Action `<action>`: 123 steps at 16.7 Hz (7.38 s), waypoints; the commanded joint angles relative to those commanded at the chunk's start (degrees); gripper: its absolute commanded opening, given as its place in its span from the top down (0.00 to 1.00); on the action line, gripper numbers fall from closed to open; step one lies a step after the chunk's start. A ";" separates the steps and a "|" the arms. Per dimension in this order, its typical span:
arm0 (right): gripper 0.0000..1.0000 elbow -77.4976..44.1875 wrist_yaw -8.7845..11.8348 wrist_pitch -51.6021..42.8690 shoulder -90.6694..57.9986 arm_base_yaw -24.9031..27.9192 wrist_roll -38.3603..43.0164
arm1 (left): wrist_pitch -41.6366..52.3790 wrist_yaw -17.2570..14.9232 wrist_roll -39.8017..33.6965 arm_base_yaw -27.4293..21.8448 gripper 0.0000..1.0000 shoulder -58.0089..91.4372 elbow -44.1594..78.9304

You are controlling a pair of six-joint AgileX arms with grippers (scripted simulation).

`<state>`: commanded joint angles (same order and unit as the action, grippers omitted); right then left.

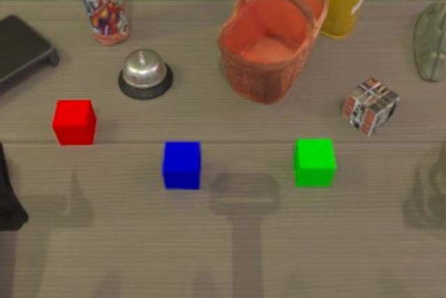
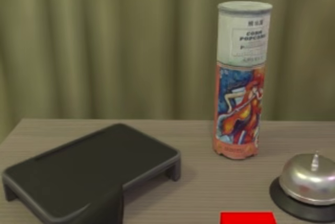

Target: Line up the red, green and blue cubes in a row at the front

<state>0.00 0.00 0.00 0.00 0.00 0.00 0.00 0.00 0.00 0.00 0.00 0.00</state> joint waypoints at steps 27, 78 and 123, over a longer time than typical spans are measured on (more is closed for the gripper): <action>0.00 0.00 0.00 0.00 0.00 0.00 0.00 | 61.67 -0.15 -5.59 -4.90 0.00 117.32 96.40; 0.00 0.00 0.00 0.00 0.00 0.00 0.00 | 56.09 -0.12 -6.20 -4.74 1.00 133.35 100.73; 0.00 0.00 0.00 0.00 0.00 0.00 0.00 | 41.11 0.96 -42.41 -42.45 0.85 109.19 61.21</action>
<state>0.00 0.00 0.00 0.00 0.00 0.00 41.11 0.96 -42.41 -42.45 109.19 61.21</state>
